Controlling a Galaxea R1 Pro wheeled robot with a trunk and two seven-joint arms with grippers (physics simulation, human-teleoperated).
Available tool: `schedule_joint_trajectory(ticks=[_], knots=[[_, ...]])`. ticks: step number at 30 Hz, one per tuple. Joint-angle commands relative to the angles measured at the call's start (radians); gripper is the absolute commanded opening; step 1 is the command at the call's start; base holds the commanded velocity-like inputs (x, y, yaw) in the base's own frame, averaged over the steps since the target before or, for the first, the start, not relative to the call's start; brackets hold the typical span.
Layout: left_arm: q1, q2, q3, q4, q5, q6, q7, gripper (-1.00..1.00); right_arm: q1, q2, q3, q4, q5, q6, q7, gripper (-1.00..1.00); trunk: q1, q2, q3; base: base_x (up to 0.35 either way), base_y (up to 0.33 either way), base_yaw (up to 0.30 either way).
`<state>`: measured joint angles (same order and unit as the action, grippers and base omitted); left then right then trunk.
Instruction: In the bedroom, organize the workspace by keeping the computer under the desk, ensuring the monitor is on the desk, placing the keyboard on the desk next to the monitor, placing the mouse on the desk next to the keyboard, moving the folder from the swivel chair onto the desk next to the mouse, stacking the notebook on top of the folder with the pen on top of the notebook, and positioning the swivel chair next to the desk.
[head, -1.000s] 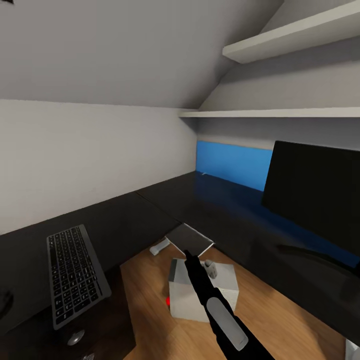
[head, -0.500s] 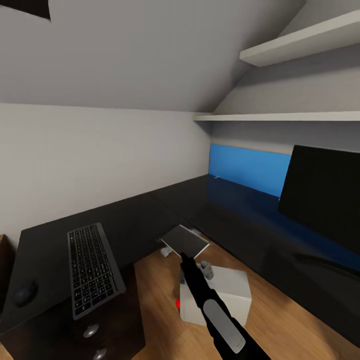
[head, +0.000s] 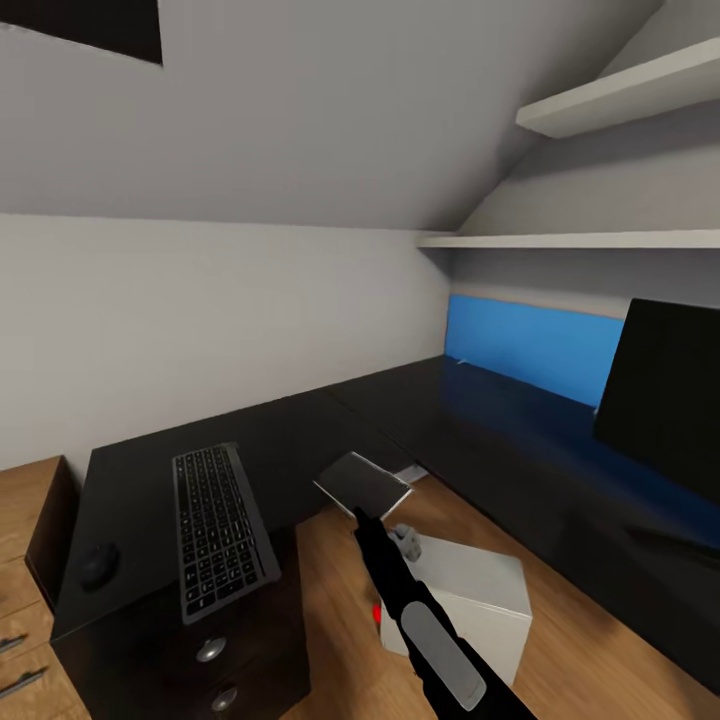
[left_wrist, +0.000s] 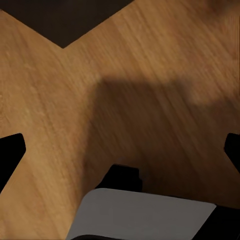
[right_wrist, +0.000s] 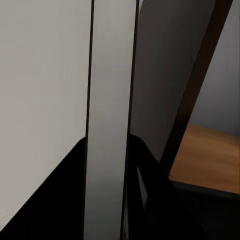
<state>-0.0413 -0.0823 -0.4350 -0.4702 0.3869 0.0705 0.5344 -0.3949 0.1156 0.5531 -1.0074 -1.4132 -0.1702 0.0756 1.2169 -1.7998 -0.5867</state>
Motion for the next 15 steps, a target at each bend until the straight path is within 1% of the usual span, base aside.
schedule_joint_trajectory(ticks=[1, 10, 12, 15], knots=[[-0.001, 0.001, -0.008, -0.001, 0.004, 0.006, 0.009, 1.0, -0.001, 0.0, 0.003, 0.001, -0.011, -0.006, 0.006, -1.0, 0.0, -0.001, 0.0, 0.0, 0.0, 0.193], [-0.001, 0.002, -0.008, -0.001, 0.003, 0.006, 0.009, 1.0, -0.001, 0.005, 0.004, 0.017, -0.012, -0.004, 0.005, -1.0, 0.0, -0.001, 0.006, 0.0, 0.0, 0.196], [0.0, 0.002, -0.008, -0.001, 0.003, 0.006, 0.009, 1.0, -0.001, 0.006, 0.004, 0.02, -0.012, -0.003, 0.005, -1.0, 0.0, -0.001, 0.006, 0.0, 0.0, 0.137], [0.0, 0.002, -0.008, -0.001, 0.003, 0.006, 0.01, 1.0, -0.001, 0.006, 0.003, 0.022, -0.012, -0.002, 0.009, -1.0, 0.0, -0.001, 0.006, 0.0, 0.0, 0.05]])
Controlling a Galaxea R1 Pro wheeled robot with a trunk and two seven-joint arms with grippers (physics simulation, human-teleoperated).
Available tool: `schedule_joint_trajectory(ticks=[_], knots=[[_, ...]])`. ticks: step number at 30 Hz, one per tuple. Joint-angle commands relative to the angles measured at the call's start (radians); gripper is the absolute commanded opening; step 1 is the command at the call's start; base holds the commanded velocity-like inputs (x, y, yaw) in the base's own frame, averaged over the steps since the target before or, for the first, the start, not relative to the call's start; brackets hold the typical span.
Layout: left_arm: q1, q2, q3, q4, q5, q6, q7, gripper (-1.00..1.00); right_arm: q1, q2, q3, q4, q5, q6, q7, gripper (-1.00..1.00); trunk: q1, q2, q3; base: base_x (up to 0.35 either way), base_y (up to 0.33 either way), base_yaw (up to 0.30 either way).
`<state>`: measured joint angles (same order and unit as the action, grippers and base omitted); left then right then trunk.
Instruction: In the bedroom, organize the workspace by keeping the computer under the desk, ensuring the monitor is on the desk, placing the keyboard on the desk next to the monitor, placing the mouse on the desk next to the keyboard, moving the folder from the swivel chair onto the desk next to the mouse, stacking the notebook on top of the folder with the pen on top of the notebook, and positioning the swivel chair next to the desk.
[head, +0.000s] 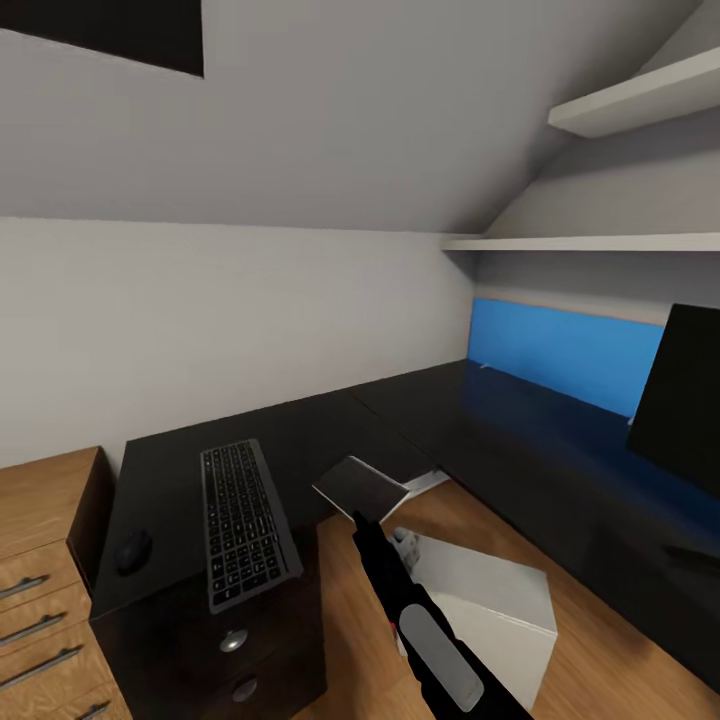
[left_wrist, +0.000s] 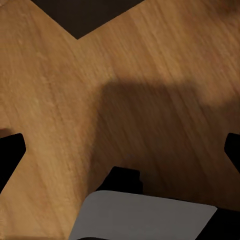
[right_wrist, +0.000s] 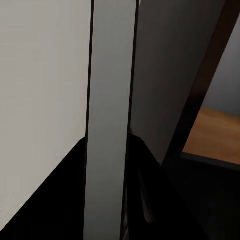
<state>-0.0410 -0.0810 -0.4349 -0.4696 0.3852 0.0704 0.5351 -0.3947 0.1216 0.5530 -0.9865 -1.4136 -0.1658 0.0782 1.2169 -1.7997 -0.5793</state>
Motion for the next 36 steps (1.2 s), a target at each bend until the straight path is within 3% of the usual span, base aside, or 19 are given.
schedule_joint_trajectory(ticks=[1, 7, 12, 18, 25, 33, 36], knots=[[-0.001, 0.001, -0.008, -0.002, 0.004, 0.006, 0.009, 1.0, -0.001, 0.0, 0.003, 0.001, -0.012, -0.007, 0.007, -1.0, 0.0, -0.001, -0.001, 0.0, 0.0, 0.026], [-0.001, 0.001, -0.008, -0.002, 0.004, 0.006, 0.008, 1.0, 0.0, 0.001, 0.003, 0.002, -0.016, -0.006, 0.009, -1.0, 0.0, -0.001, -0.001, 0.0, 0.0, 0.007], [-0.001, 0.001, -0.008, -0.002, 0.004, 0.006, 0.009, 1.0, 0.002, 0.001, 0.002, 0.002, -0.047, -0.006, 0.01, -1.0, 0.0, -0.001, -0.001, 0.0, 0.0, 0.0], [-0.001, 0.001, -0.008, -0.002, 0.004, 0.005, 0.009, 1.0, 0.002, -0.002, -0.001, 0.003, -0.125, -0.007, 0.01, -1.0, 0.0, -0.001, -0.001, 0.0, 0.0, 0.0], [-0.001, 0.001, -0.008, -0.002, 0.004, 0.006, 0.009, 1.0, 0.002, -0.002, -0.002, 0.003, -0.169, -0.007, 0.009, -1.0, 0.0, -0.001, -0.001, 0.0, 0.0, 0.0], [-0.001, 0.001, -0.008, -0.002, 0.004, 0.005, 0.009, 1.0, 0.002, -0.003, -0.002, 0.003, -0.286, -0.007, 0.009, -1.0, 0.0, -0.001, -0.001, 0.0, 0.0, 0.0], [-0.001, 0.001, -0.008, -0.003, 0.004, 0.005, 0.009, 1.0, 0.002, -0.003, -0.002, 0.002, -0.309, -0.006, 0.009, -1.0, 0.0, -0.001, -0.001, 0.0, 0.0, 0.0]])
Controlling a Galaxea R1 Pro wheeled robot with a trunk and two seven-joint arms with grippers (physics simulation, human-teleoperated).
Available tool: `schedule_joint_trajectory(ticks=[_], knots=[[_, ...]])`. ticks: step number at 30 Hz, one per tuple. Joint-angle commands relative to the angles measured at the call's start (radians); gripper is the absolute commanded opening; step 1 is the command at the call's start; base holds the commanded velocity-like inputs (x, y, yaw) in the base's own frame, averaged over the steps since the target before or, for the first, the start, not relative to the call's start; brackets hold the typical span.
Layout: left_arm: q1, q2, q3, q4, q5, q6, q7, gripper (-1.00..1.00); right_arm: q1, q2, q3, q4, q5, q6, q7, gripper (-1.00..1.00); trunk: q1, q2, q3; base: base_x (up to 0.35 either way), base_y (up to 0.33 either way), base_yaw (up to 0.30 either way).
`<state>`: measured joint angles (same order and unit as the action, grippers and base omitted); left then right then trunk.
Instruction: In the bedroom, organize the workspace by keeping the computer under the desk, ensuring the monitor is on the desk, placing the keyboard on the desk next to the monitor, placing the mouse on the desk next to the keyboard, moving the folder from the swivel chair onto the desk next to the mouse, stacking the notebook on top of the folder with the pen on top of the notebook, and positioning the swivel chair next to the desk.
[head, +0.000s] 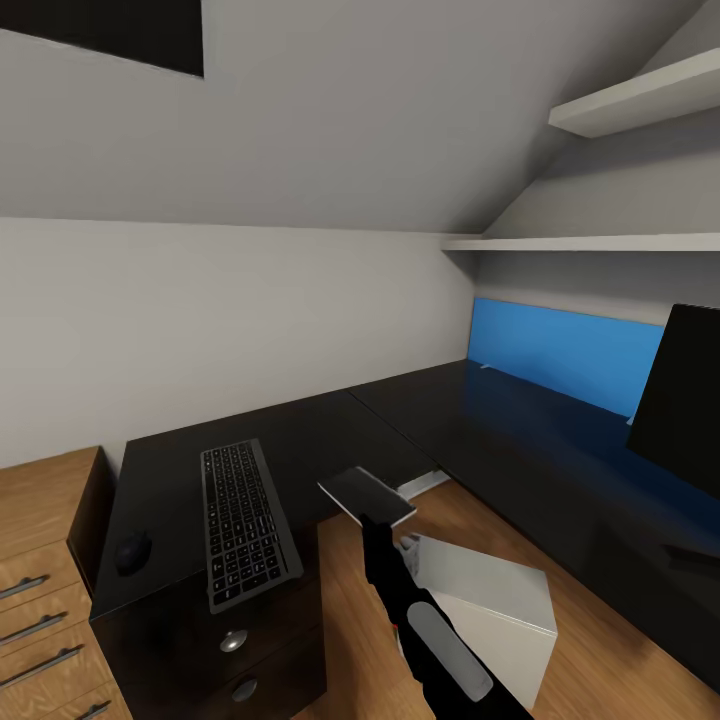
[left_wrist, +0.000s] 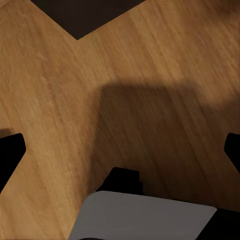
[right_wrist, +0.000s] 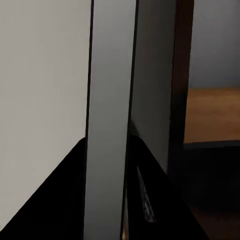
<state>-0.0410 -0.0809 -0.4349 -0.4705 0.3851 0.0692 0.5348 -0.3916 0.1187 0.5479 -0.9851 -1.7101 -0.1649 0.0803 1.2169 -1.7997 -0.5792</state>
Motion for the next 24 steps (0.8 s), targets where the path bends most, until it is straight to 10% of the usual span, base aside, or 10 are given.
schedule_joint_trajectory(ticks=[1, 24], knots=[[-0.001, 0.001, -0.008, -0.002, 0.005, 0.006, 0.009, 1.0, -0.001, -0.001, 0.004, 0.0, -0.015, -0.007, 0.007, -1.0, 0.0, -0.001, -0.001, 0.038, 0.032, 0.0], [0.0, 0.001, -0.008, -0.002, 0.004, 0.007, 0.008, 1.0, -0.001, 0.001, 0.004, 0.0, -0.018, -0.008, 0.006, -1.0, 0.0, -0.001, -0.001, 0.109, 0.087, 0.0]])
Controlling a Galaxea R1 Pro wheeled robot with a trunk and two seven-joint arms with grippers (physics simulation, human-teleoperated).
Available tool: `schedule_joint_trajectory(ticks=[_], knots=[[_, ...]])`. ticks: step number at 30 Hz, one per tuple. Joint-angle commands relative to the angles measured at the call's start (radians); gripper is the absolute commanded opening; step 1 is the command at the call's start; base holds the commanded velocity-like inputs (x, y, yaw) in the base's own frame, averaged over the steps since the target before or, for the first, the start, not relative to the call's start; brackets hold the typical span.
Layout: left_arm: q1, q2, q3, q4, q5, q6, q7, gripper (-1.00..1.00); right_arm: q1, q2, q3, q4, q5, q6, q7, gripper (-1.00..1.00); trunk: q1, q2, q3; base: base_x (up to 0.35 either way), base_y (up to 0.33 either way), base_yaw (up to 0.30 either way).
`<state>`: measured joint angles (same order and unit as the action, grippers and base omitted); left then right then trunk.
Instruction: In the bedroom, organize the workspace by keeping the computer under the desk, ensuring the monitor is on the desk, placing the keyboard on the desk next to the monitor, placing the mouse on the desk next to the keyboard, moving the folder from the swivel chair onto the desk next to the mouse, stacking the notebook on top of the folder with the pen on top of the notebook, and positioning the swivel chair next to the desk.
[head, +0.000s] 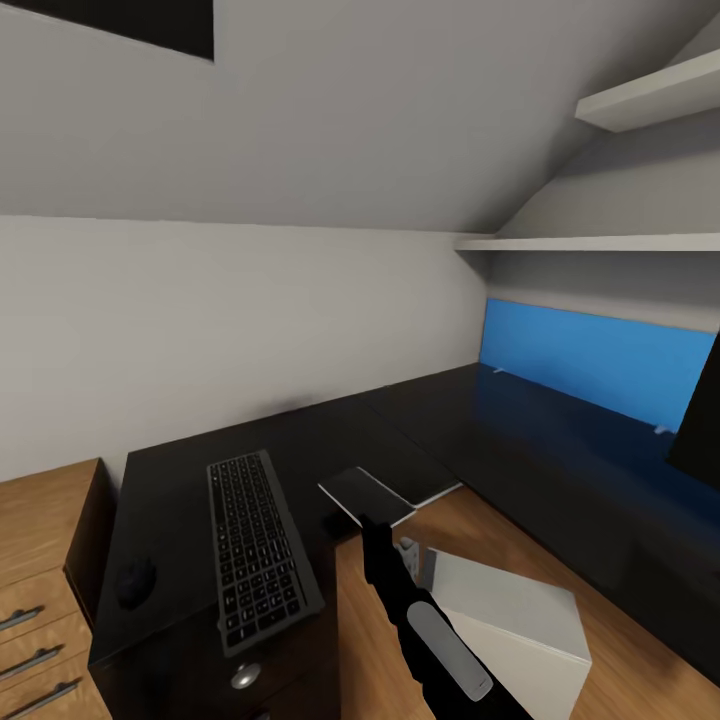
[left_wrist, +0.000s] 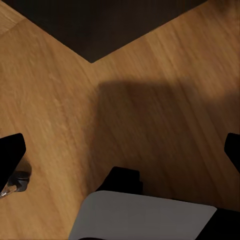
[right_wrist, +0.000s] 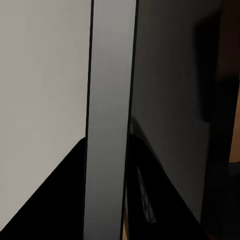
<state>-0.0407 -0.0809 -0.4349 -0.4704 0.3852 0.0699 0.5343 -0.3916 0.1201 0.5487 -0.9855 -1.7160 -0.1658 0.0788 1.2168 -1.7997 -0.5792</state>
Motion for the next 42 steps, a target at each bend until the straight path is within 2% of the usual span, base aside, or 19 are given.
schedule_joint_trajectory(ticks=[1, 17, 18, 42], knots=[[-0.001, 0.001, -0.008, -0.002, 0.004, 0.006, 0.009, 1.0, -0.001, 0.0, 0.004, 0.001, -0.012, -0.007, 0.007, -1.0, 0.0, -0.001, -0.001, 0.054, 0.036, 0.0], [-0.001, 0.001, -0.008, -0.002, 0.004, 0.007, 0.009, 1.0, -0.001, 0.0, 0.004, 0.002, -0.008, -0.006, 0.003, -1.0, 0.0, -0.001, -0.001, 0.006, 0.004, 0.0], [-0.001, 0.001, -0.008, -0.002, 0.004, 0.007, 0.009, 1.0, -0.001, 0.0, 0.004, 0.002, -0.008, -0.006, 0.003, 1.0, 0.0, -0.001, -0.001, 0.0, 0.0, 0.0], [-0.001, 0.001, -0.008, -0.001, 0.004, 0.007, 0.009, 1.0, -0.001, 0.0, 0.004, 0.002, -0.008, -0.008, 0.002, 1.0, 0.0, -0.001, -0.001, -0.018, -0.001, 0.0]])
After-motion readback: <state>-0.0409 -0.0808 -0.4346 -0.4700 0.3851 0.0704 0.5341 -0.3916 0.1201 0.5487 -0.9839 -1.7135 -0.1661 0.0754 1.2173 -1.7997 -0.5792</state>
